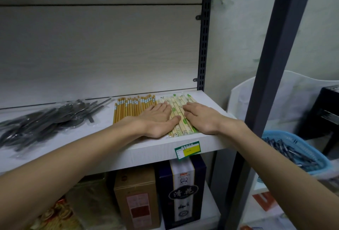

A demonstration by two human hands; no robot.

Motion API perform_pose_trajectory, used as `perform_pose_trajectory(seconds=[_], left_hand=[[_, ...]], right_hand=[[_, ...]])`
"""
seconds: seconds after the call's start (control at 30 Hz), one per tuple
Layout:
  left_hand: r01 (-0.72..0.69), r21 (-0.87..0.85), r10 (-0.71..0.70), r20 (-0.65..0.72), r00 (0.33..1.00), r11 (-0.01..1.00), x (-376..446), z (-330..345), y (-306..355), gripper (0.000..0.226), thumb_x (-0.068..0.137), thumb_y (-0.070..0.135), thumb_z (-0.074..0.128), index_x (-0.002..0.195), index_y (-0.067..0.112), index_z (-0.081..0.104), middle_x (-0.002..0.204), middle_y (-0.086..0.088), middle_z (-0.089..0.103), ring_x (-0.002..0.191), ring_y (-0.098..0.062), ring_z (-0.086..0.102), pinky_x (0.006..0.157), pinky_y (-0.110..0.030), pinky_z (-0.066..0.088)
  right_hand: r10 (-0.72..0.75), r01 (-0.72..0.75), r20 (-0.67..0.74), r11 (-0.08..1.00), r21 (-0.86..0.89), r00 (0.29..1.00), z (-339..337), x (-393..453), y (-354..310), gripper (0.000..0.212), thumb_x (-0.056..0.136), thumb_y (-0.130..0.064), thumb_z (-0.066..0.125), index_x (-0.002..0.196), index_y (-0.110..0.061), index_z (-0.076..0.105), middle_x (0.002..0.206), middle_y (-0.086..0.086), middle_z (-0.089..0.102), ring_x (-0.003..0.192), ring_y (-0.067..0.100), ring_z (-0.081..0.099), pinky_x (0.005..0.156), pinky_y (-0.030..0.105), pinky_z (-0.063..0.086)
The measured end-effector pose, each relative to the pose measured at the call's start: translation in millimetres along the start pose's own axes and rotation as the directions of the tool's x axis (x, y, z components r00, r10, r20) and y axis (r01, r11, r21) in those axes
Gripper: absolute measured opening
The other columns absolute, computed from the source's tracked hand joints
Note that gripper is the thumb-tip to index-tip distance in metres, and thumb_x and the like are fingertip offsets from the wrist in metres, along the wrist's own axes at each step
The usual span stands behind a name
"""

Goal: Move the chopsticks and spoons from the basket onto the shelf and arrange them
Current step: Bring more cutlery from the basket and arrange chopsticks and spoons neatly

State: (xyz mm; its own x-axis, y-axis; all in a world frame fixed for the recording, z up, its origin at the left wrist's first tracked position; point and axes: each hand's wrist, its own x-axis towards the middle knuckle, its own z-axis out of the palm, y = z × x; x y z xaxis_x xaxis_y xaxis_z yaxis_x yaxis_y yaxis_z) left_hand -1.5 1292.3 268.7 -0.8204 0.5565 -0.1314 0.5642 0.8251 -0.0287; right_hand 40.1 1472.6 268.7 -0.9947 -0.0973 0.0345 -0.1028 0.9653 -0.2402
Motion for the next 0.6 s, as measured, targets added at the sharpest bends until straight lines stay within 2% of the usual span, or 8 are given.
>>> perform_pose_trajectory(seconds=[0.2,0.37,0.47,0.6], left_hand=[[0.012,-0.016,-0.013,-0.039,0.999,1.000,-4,-3,5,0.078,0.102,0.062,0.006,0.161,0.012,-0.004,0.169,-0.008,-0.008,0.156,-0.021,-0.007,0.126,-0.038,-0.001],[0.026,0.026,-0.026,-0.004,1.000,0.999,-6,-2,7,0.079,0.102,0.063,0.004,0.161,0.011,-0.004,0.169,-0.009,-0.008,0.156,-0.022,-0.007,0.127,-0.042,0.000],[0.005,0.037,-0.005,0.004,1.000,0.999,-4,-3,10,0.078,0.102,0.061,0.002,0.161,0.010,-0.005,0.169,-0.010,-0.010,0.156,-0.021,-0.009,0.127,-0.041,-0.002],[0.000,0.042,0.000,0.003,1.000,0.999,-3,-3,14,0.079,0.102,0.061,0.001,0.161,0.010,-0.006,0.169,-0.010,-0.010,0.156,-0.021,-0.011,0.126,-0.043,-0.002]], right_hand=[[0.017,-0.016,-0.037,1.000,0.019,0.999,2,1,0,0.060,0.108,-0.039,0.028,0.159,-0.008,0.019,0.168,0.010,0.008,0.154,0.020,0.010,0.124,0.033,0.011],[0.057,-0.057,0.027,0.998,-0.007,0.998,1,0,-3,0.058,0.109,-0.040,0.025,0.154,-0.003,0.029,0.163,0.015,0.023,0.152,0.025,0.018,0.122,0.035,0.016],[0.063,-0.061,0.052,0.998,-0.030,0.997,1,-1,-3,0.059,0.109,-0.041,0.023,0.156,-0.005,0.024,0.166,0.014,0.016,0.153,0.025,0.012,0.124,0.036,0.012],[0.077,-0.075,0.048,0.997,-0.034,0.996,-1,0,-2,0.057,0.109,-0.038,0.023,0.155,-0.005,0.025,0.164,0.014,0.019,0.152,0.026,0.015,0.123,0.038,0.013]])
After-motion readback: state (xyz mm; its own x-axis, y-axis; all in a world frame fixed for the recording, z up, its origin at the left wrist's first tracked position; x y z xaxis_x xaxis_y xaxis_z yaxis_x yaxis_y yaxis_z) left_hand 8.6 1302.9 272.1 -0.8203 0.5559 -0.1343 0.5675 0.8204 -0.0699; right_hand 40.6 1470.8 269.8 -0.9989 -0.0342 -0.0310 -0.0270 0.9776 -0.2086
